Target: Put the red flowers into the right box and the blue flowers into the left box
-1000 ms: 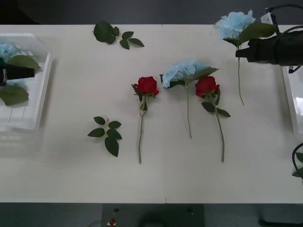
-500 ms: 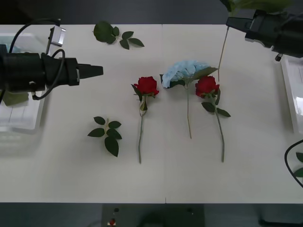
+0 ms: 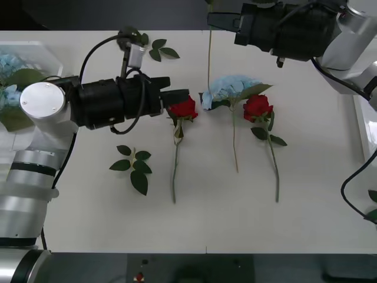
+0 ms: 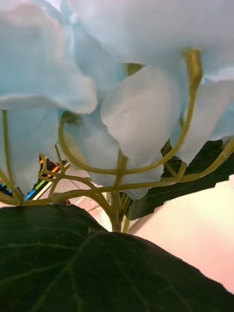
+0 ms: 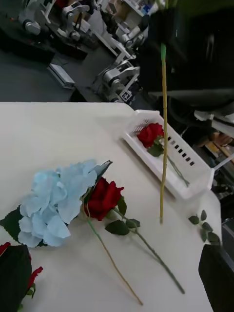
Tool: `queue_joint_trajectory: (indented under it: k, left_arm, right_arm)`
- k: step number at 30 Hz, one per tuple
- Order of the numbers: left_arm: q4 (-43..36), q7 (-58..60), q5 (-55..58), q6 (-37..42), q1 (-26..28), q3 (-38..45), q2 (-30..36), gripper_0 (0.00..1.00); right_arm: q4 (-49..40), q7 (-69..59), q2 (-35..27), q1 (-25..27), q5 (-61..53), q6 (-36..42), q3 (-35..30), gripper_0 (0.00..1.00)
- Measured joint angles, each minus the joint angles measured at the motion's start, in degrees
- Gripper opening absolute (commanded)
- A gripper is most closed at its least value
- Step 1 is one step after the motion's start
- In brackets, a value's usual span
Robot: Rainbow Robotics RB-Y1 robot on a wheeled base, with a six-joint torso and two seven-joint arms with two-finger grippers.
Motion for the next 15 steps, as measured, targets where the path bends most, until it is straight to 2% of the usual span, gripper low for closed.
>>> queue_joint_trajectory:
  k: [3,9,10,11,13,14,15]
  left_arm:
    - [0.0,-4.43,-0.21,-3.74,0.0,-3.43,-1.29,1.0]
    - [0.0,-4.4,-0.19,-14.42,0.0,-10.55,-3.59,1.0]
    - [0.0,-4.4,-0.15,-15.53,0.0,-11.45,-3.74,0.92]
    - [0.0,-4.4,-0.12,-16.28,0.0,-12.16,-3.81,0.57]
    - [0.0,-4.4,-0.11,-17.56,0.0,-13.14,-3.82,0.06]
    - [0.0,-4.4,-0.11,-17.9,0.0,-13.41,-3.82,0.0]
    - [0.0,-4.4,-0.11,-17.96,0.0,-13.47,-3.82,0.0]
  right_arm:
    - [-1.4,0.0,1.91,1.12,0.0,-1.64,-1.47,0.0]
    - [-1.47,0.0,4.93,2.18,0.01,-2.54,-3.6,0.0]
    - [-1.47,0.0,5.16,2.18,0.01,-2.57,-3.55,0.0]
    - [-1.47,0.0,5.31,2.18,0.01,-2.68,-3.51,0.0]
    - [-1.47,0.0,5.38,2.18,0.01,-3.11,-3.36,0.0]
    - [-1.47,0.0,5.38,2.18,0.01,-3.28,-3.24,0.0]
    - [-1.47,0.0,5.38,2.18,0.01,-3.26,-3.22,0.0]
